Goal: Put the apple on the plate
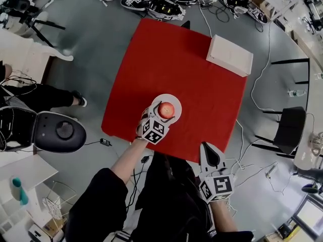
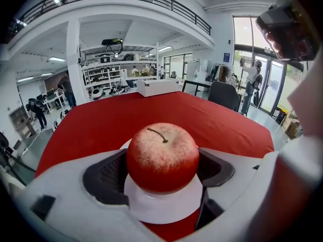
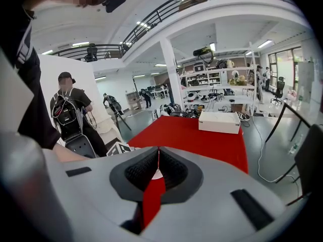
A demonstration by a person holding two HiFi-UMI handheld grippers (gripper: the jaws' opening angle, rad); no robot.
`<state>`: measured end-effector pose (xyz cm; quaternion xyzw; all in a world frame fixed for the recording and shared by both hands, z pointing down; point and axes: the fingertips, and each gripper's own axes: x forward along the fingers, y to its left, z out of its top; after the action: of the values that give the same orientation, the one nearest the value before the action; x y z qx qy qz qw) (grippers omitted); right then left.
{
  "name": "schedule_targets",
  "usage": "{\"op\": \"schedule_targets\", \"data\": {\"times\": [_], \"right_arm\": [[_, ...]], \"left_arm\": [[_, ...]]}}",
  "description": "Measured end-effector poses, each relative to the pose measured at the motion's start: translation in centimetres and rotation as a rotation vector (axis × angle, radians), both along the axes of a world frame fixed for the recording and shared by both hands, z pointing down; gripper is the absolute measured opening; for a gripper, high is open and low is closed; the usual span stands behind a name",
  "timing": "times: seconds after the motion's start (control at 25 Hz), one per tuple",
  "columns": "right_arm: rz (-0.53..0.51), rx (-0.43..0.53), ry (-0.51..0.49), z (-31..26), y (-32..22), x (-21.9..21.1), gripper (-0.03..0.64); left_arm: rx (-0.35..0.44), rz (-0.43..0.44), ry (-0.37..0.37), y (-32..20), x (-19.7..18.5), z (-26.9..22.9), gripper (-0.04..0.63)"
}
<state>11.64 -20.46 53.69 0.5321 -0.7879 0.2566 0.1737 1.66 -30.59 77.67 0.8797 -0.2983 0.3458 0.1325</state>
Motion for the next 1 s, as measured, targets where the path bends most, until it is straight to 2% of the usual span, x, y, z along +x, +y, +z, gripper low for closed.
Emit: {"op": "schedule_targets", "data": {"times": [0.44,0.64,1.0], "right_arm": [[-0.008,0.009,0.001,-0.1,0.8,-0.5,0.012],[-0.002,0.013,0.002,-0.2,0.9,-0.1,0.012],[-0.012,0.019,-0.006,-0.5,1.2,0.1,0.012]], "left_arm": [[0.014,0.033,-0.007,0.4,-0.1,0.4,0.41],[-0.008,0.055,0.002,0.7,0.2,0.6,0.413],[0.022,0.031,0.032,0.8,0.1,-1.6,0.426]]}}
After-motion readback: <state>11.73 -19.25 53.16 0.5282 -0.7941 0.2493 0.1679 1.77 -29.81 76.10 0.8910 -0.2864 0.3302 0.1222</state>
